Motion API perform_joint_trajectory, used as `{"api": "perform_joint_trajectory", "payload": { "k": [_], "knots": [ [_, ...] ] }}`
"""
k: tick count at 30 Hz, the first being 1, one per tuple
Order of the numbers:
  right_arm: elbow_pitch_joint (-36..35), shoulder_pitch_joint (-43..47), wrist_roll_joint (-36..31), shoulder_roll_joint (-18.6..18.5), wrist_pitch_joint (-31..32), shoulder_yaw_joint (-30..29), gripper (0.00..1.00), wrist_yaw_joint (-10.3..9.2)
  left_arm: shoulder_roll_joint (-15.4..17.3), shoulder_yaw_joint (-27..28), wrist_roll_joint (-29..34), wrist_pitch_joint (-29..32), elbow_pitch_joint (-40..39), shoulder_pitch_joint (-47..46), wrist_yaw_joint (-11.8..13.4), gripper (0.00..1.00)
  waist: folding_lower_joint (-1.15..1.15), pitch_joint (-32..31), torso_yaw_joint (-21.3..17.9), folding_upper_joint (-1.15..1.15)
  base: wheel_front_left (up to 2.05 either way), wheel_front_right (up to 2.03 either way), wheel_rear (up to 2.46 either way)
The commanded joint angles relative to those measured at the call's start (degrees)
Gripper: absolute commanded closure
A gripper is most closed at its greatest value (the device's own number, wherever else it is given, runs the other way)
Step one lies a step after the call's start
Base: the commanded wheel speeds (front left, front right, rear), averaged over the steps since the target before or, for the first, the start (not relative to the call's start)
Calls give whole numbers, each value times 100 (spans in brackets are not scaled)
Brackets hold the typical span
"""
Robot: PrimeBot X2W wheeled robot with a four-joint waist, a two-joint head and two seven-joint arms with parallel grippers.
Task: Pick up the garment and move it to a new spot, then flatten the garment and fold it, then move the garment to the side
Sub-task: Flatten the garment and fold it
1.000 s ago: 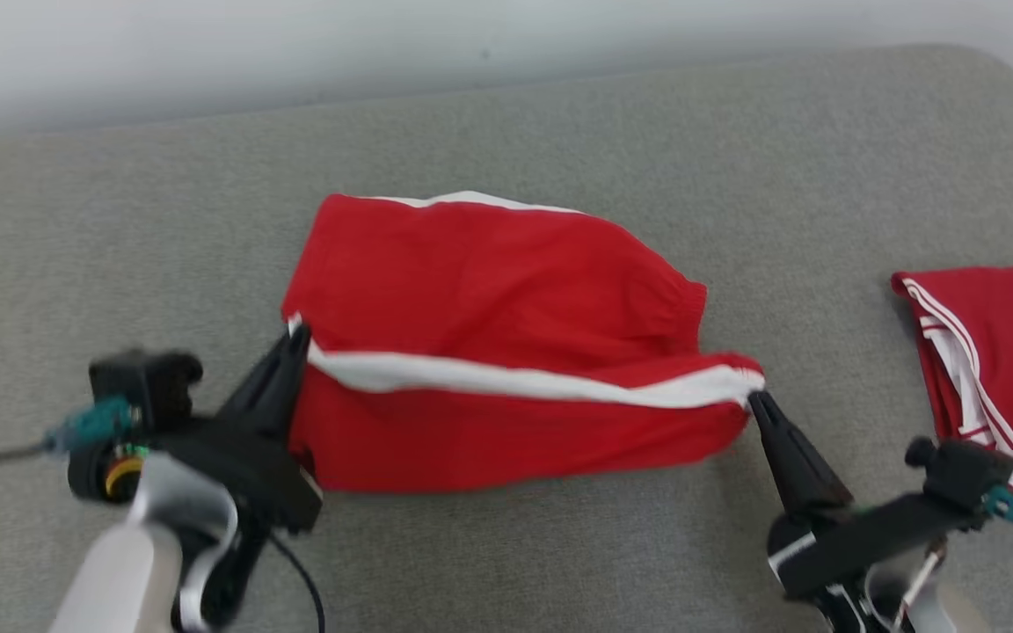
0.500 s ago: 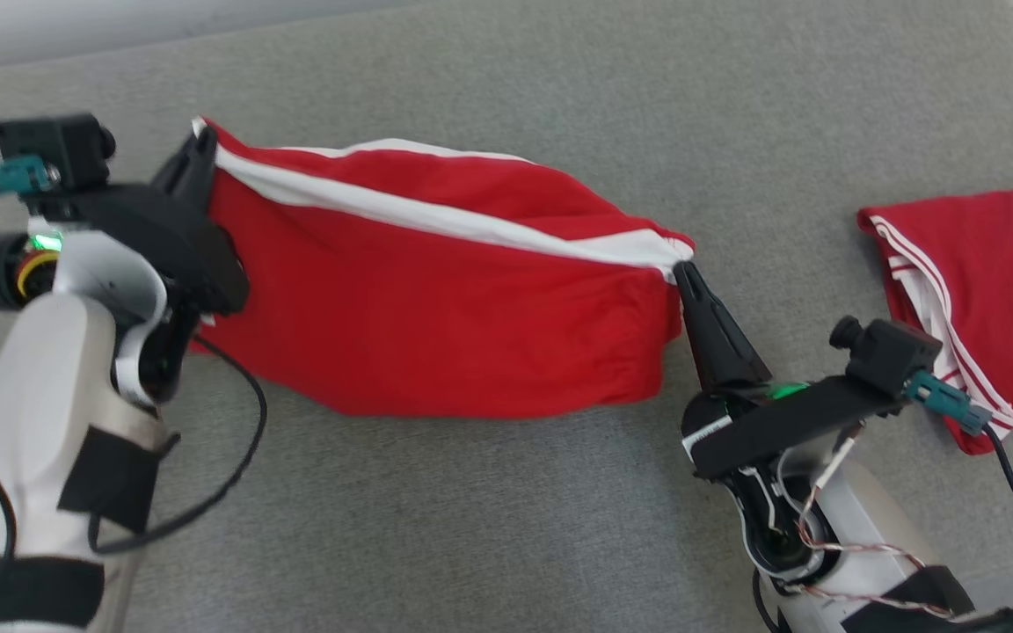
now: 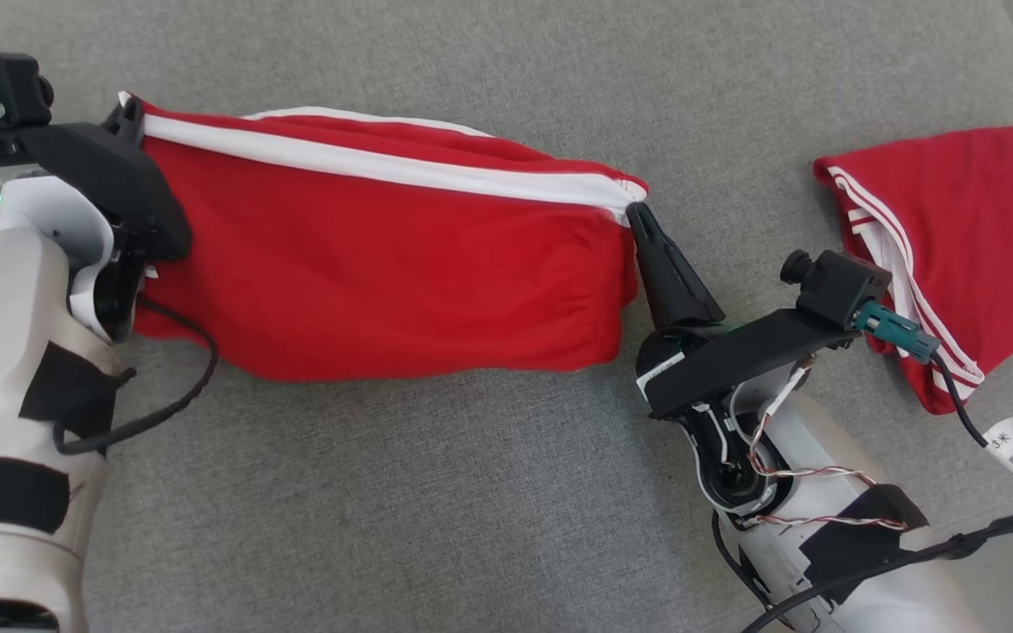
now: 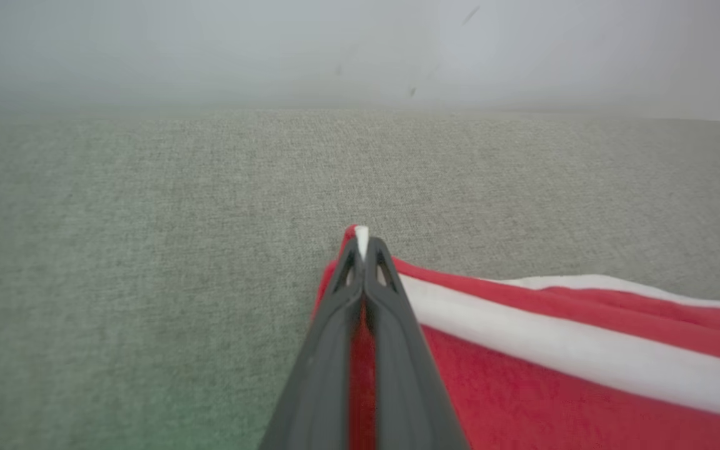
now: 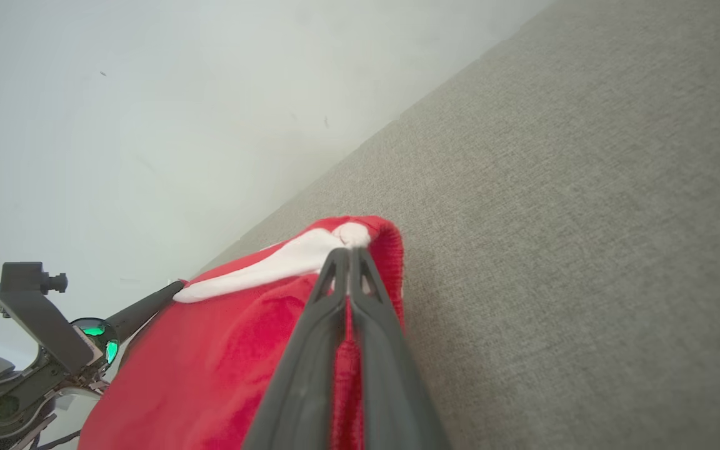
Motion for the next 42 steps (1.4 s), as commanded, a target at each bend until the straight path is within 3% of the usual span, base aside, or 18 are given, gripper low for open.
{"api": "perform_joint_trajectory", "payload": {
  "k": [1, 2, 3, 11, 19, 26, 32, 42],
  "knots": [
    [31, -90, 111, -18, -43, 101, 21, -2, -3, -7, -18, -81, 131, -77, -17, 69, -1, 40, -10, -1, 0, 0, 0],
    [51, -109, 139, -55, -63, 148, 0, -2, -15, -16, -24, -140, 197, -113, -47, 38, -1, 42, 2, -1, 0, 0, 0],
    [62, -122, 175, -91, -94, 179, 0, -2, -24, -19, -24, -220, 229, -166, -50, 0, -1, 45, 21, -1, 0, 0, 0],
    [-214, 76, -30, -517, -195, 201, 0, -2, -117, -160, 135, -1131, 38, -102, -55, 0, -1, -19, 241, -1, 0, 0, 0],
    [-1051, 711, -757, -616, -200, -672, 0, -2, -54, -213, 271, -1931, -945, 503, 157, 0, -1, -147, 446, -1, 0, 0, 0],
    [-1665, 1294, -2048, -483, -201, -1648, 0, -2, 104, -216, 467, -2194, -2623, 1735, 588, 0, -1, -224, 659, -1, 0, 0, 0],
    [-1861, 1703, -2871, -348, -201, -2018, 0, -2, 210, -302, 712, -2232, -4056, 2942, 1046, 0, -1, -312, 824, -1, 0, 0, 0],
    [-1880, 2398, -3705, -225, -174, -2184, 0, -2, 248, -511, 972, -2087, -5044, 4505, 1563, 0, -1, -714, 961, -1, 0, 0, 0]
  ]
}}
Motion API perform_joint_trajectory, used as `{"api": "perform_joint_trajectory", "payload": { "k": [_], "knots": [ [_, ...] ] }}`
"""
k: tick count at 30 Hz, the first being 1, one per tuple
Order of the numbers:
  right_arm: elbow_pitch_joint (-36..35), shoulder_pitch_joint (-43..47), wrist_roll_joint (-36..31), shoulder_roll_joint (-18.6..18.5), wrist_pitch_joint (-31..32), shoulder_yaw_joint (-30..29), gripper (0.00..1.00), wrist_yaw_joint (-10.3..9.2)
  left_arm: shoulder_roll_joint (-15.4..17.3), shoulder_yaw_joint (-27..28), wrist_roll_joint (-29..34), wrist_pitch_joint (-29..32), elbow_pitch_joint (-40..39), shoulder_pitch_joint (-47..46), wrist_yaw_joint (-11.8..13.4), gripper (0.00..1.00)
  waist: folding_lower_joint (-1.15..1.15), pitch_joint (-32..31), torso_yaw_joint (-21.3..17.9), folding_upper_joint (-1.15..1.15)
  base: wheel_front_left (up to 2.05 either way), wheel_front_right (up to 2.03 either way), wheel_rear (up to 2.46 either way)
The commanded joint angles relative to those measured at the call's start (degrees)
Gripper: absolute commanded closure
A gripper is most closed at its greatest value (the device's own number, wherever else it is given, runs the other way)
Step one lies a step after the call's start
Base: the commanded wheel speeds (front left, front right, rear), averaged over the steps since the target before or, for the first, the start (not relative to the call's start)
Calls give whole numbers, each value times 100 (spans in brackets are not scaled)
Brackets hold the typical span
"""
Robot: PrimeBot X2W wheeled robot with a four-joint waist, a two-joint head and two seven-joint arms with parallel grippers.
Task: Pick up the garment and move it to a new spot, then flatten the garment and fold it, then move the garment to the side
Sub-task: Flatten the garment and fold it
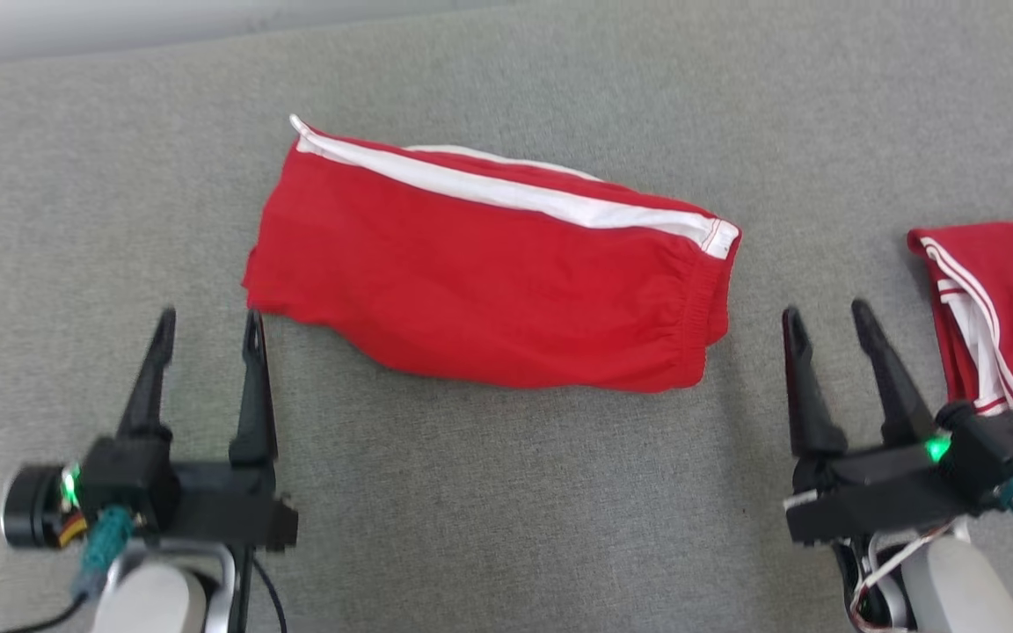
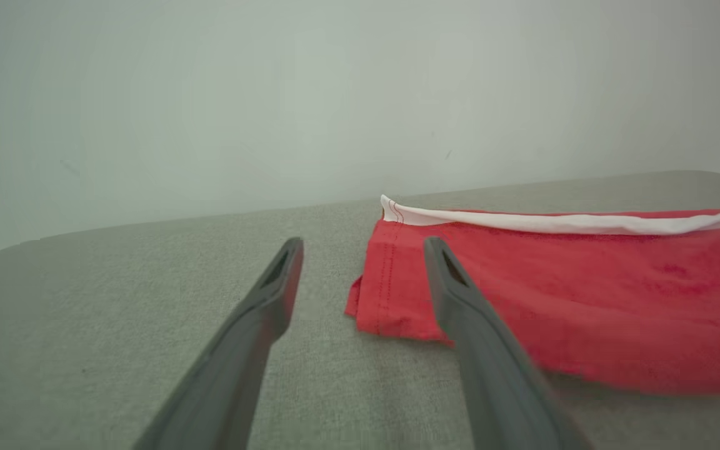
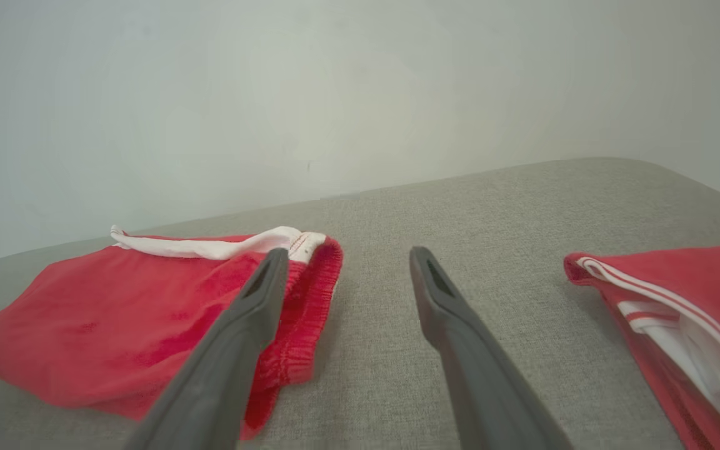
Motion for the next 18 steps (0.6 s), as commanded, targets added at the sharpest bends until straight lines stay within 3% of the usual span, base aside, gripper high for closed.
{"api": "perform_joint_trajectory", "payload": {
  "k": [1, 18],
  "knots": [
    [-27, 110, -50, 24, 19, -5, 0, -2, 16, -9, 47, -1, -17, 145, 30, 0, 1, -130, 56, 0, 0, 0, 0],
    [-286, 663, -255, 182, 312, -43, 0, -2, 62, -99, -84, 174, 210, 440, 83, 0, 1, -436, 99, 0, 0, 0, 0]
  ]
}}
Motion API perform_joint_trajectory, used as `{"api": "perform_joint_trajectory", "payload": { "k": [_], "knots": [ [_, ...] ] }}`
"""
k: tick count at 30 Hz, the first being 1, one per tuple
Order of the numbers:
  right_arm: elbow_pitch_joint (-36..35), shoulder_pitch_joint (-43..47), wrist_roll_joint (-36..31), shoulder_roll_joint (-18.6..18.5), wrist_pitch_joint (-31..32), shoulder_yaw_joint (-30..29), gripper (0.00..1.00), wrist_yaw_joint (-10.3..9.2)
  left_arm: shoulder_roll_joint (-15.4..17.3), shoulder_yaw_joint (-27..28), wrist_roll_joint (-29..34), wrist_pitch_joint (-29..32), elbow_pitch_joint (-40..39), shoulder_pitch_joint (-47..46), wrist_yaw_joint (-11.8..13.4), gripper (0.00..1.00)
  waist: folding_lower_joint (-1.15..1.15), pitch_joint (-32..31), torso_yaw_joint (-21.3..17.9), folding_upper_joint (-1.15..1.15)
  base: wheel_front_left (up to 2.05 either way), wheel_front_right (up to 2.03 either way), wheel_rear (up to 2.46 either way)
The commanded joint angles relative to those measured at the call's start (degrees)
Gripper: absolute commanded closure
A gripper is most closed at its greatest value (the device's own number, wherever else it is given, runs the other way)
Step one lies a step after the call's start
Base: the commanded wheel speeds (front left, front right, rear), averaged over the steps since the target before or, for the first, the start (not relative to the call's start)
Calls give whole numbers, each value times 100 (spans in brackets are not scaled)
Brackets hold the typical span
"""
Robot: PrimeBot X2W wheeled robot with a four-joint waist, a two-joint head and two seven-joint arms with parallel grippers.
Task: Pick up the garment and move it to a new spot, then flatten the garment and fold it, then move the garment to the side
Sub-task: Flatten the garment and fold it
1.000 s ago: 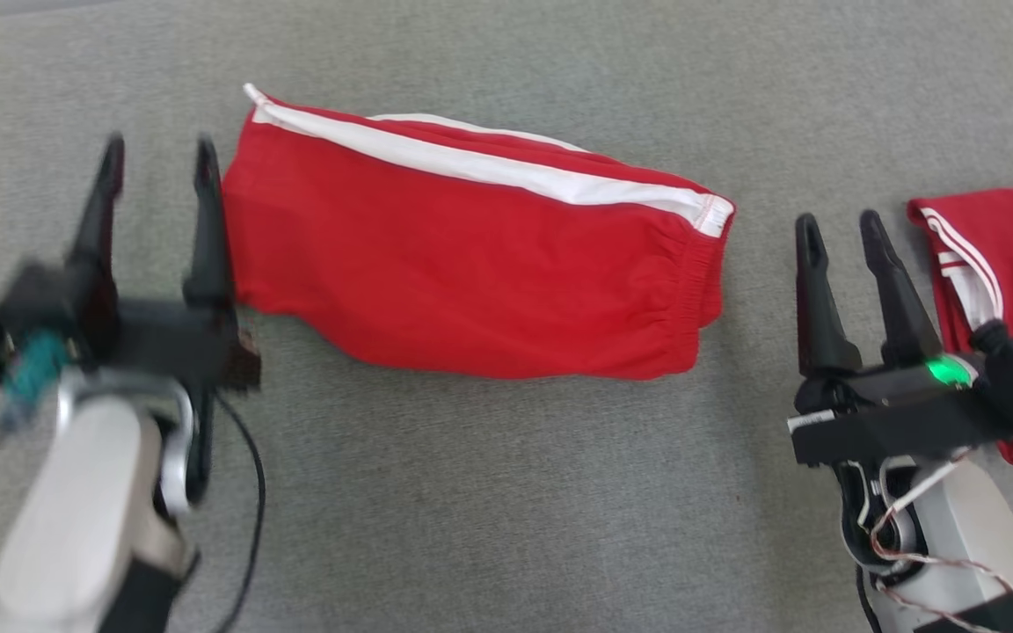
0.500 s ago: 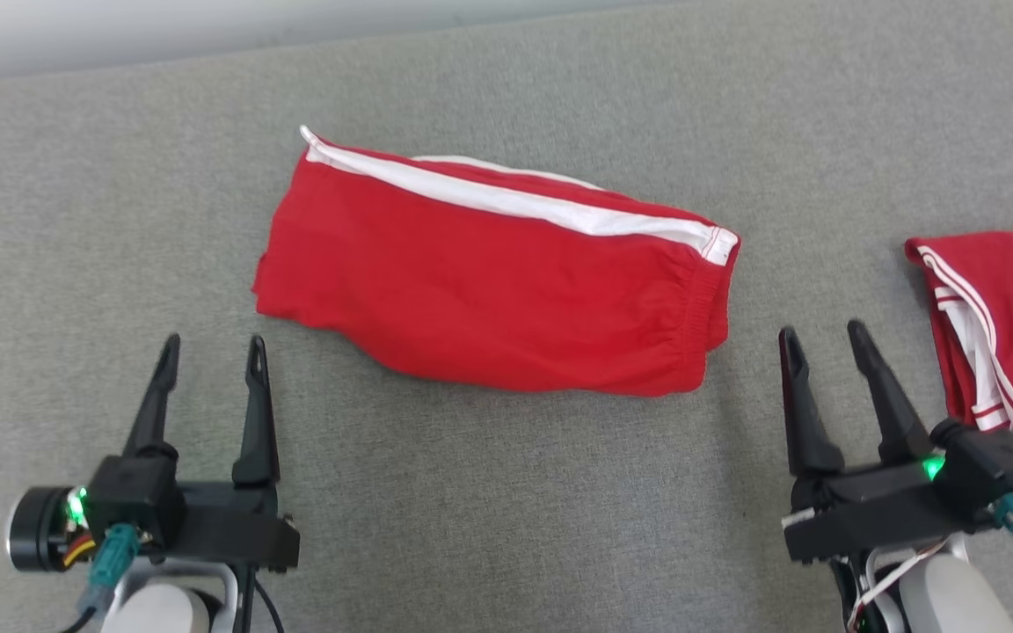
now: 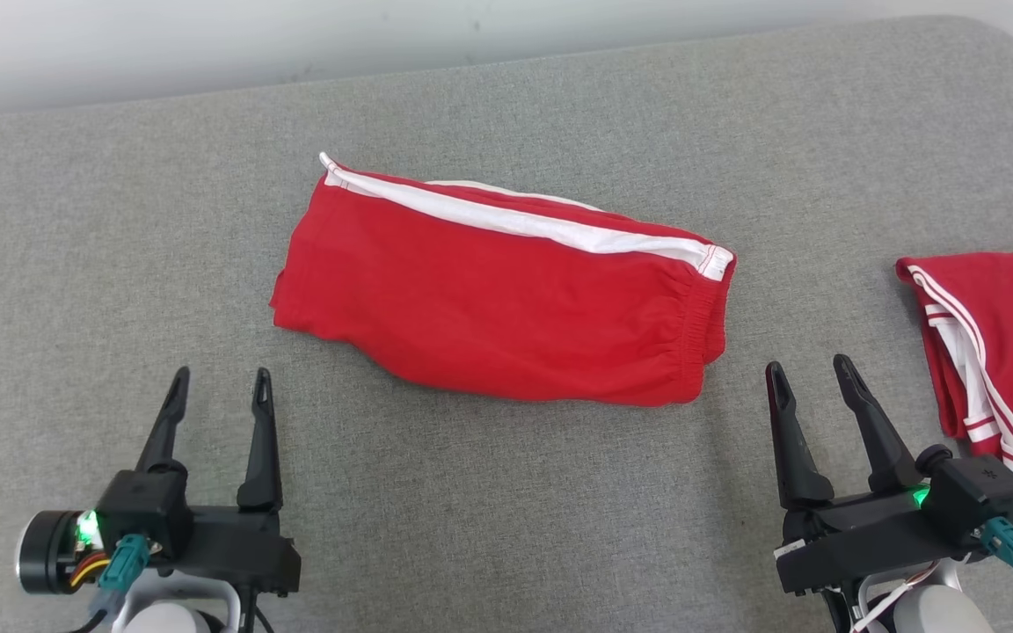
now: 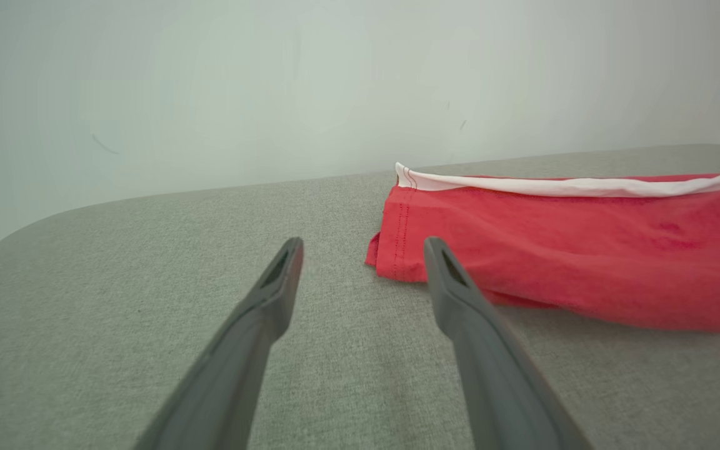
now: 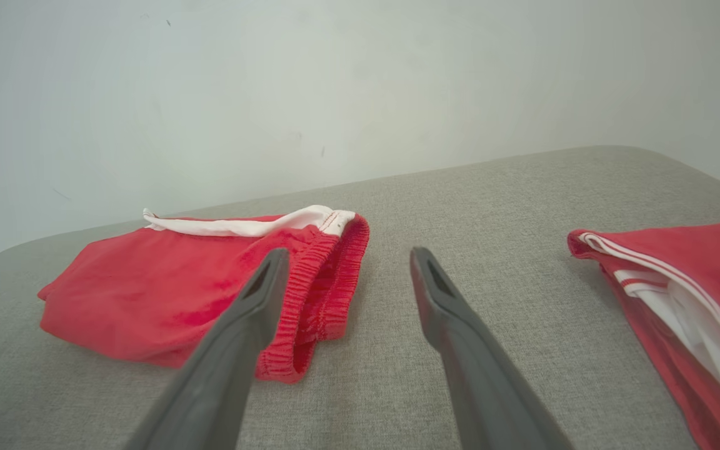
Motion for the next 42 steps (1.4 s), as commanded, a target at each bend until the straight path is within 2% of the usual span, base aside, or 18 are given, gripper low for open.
{"api": "perform_joint_trajectory", "payload": {
  "k": [1, 5, 10, 20, 30, 36, 37, 38, 39, 42],
  "knots": [
    [-22, 50, -36, 3, 21, -2, 0, -2, 7, -18, -15, 13, 21, -32, 1, 0, 1, 6, 2, 0, 0, 0, 0],
    [-66, 56, -42, 3, 32, -17, 0, -2, 0, -120, -6, 84, 76, -277, -114, 0, 1, 37, 13, 0, 0, 0, 0],
    [-89, -8, -44, 8, 70, 63, 0, -2, -49, -302, -92, 382, 387, -784, -378, 0, 1, 107, -42, 0, 0, 0, 0],
    [-30, -209, 10, 6, 2, 251, 0, -2, -240, -401, -402, 870, 2107, -2039, -901, 0, 1, 411, -356, 0, 0, 0, 0],
    [104, -237, 102, 42, -97, 229, 0, -2, -303, -151, -590, 748, 3406, -2622, -742, 0, 1, 551, -462, 0, 0, 0, 0],
    [153, -272, 191, 58, -113, 254, 0, -2, -528, -199, -881, 863, 3776, -2622, -1073, 0, 1, 555, -438, 0, 0, 0, 0],
    [159, -281, 201, 61, -117, 262, 0, -2, -552, -205, -901, 872, 3816, -2620, -1103, 38, 1, 554, -435, 0, 0, 0, 0],
    [162, -290, 216, 56, -122, 268, 0, -2, -583, -212, -953, 901, 3865, -2616, -1151, 58, 1, 552, -431, 0, 0, 0, 0],
    [161, -298, 238, 53, -121, 281, 0, -2, -637, -199, -1039, 910, 3896, -2608, -1212, 100, 1, 553, -428, 0, 0, 0, 0],
    [165, -316, 270, 32, -137, 299, 0, -2, -669, -202, -1093, 846, 3905, -2612, -1300, 100, 1, 553, -426, 0, 0, 0, 0]
  ]
}}
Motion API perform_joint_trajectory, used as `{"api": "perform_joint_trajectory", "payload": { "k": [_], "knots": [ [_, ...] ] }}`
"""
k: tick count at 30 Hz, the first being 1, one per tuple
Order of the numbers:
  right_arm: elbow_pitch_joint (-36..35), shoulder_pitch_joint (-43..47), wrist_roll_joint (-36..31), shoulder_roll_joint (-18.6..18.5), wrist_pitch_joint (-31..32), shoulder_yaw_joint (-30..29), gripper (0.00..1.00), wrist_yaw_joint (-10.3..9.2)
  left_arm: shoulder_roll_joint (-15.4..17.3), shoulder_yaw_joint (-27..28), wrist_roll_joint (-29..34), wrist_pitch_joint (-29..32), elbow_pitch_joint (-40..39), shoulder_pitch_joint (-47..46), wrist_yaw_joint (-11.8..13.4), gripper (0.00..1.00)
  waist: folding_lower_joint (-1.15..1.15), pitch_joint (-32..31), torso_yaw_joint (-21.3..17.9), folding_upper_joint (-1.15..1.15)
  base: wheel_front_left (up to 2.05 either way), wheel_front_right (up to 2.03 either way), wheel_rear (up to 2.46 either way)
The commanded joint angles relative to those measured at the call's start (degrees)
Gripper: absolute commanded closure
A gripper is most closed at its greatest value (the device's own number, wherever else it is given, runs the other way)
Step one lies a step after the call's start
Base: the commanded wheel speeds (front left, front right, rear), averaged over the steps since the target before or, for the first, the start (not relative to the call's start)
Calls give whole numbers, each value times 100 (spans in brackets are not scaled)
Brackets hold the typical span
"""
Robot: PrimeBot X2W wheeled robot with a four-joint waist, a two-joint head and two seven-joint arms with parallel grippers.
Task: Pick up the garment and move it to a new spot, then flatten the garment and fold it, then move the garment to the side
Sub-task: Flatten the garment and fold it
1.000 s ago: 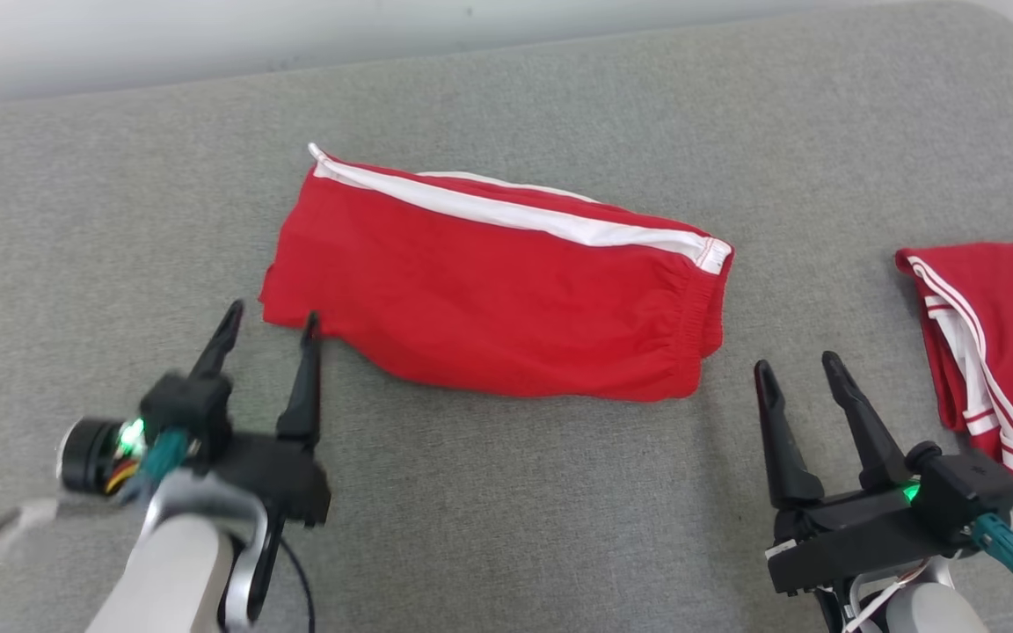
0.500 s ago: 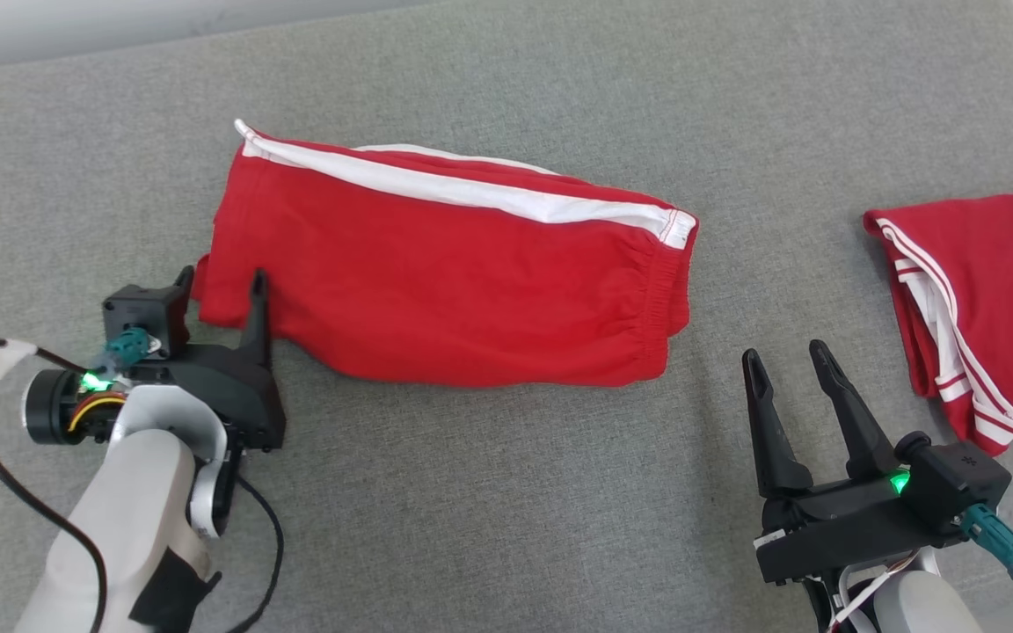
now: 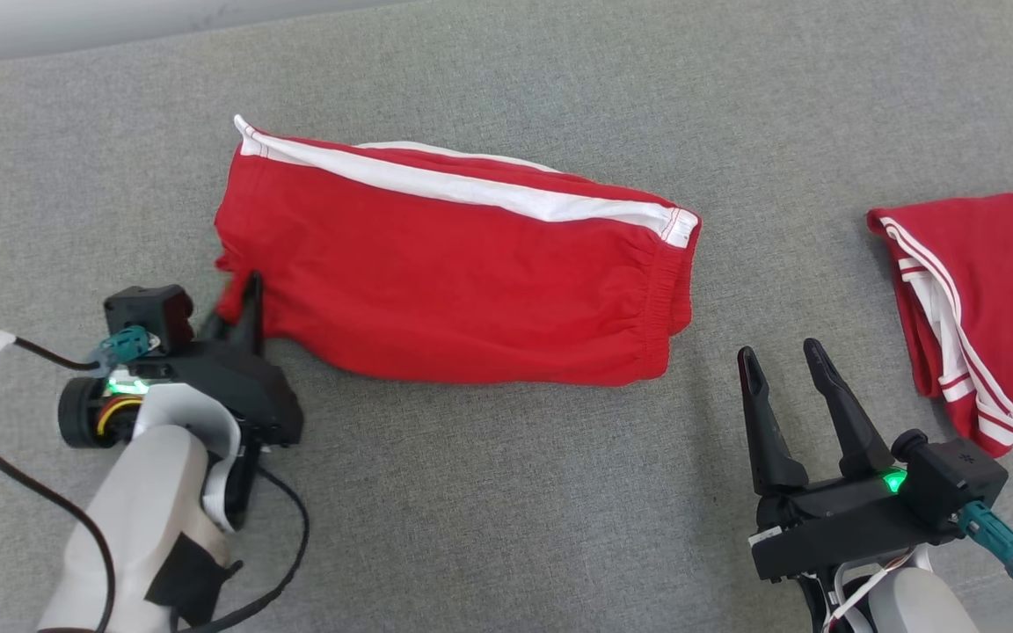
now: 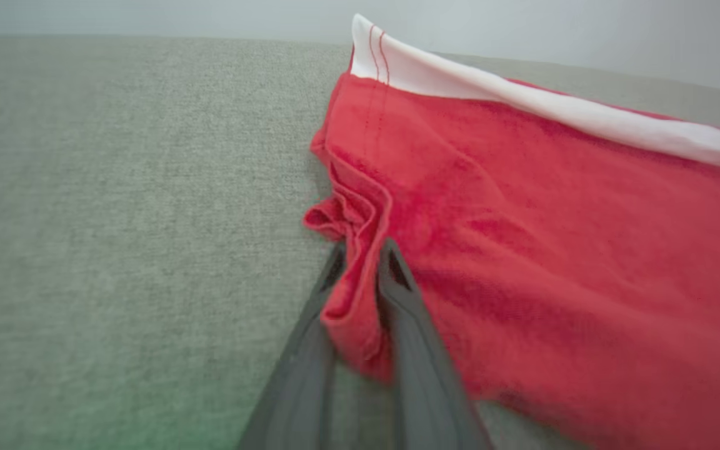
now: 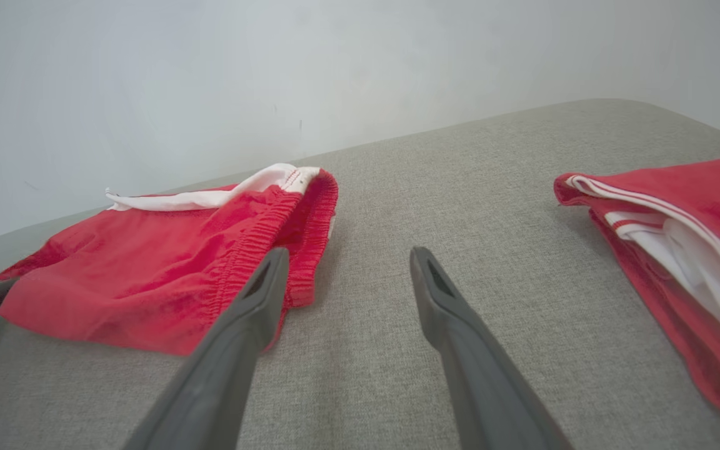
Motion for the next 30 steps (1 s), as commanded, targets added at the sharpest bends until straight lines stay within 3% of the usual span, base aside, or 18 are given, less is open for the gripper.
{"api": "perform_joint_trajectory", "payload": {
  "k": [1, 7, 14, 21, 27, 28, 29, 30],
  "knots": [
    [9, -54, 61, -23, -35, 4, 0, -2, -53, -60, -7, -33, 74, 153, -41, 100, 0, 0, 0, 0, 0, 0, 0],
    [37, 25, 92, -19, -49, -65, 0, -2, -49, 19, -18, -492, -343, 419, 69, 100, 0, -26, 2, 0, 0, 0, 0],
    [64, 166, 167, -37, -27, -9, 0, -2, -62, 91, -19, -975, -1722, 1518, 455, 100, 0, -85, 164, 0, 0, 0, 0],
    [-26, 317, 115, -74, 38, -140, 0, -2, -61, -26, -22, -916, -3086, 2591, 733, 100, 0, -156, 496, 0, 0, 0, 0],
    [-106, 409, 104, -88, 137, -182, 0, -2, 4, -59, -54, -751, -3424, 2962, 874, 100, 0, -210, 583, 0, 0, 0, 0],
    [-114, 418, 107, -89, 148, -184, 0, -2, 13, -61, -70, -742, -3420, 2964, 878, 66, 0, -215, 586, 0, 0, 0, 0],
    [-117, 420, 108, -84, 160, -184, 0, -2, 33, -44, -42, -778, -3417, 2935, 890, 0, 0, -225, 579, 0, 0, 0, 0],
    [-121, 420, 111, -75, 167, -190, 0, -2, 38, -47, -33, -780, -3395, 2916, 892, 0, 0, -236, 571, 0, 0, 0, 0]
  ]
}}
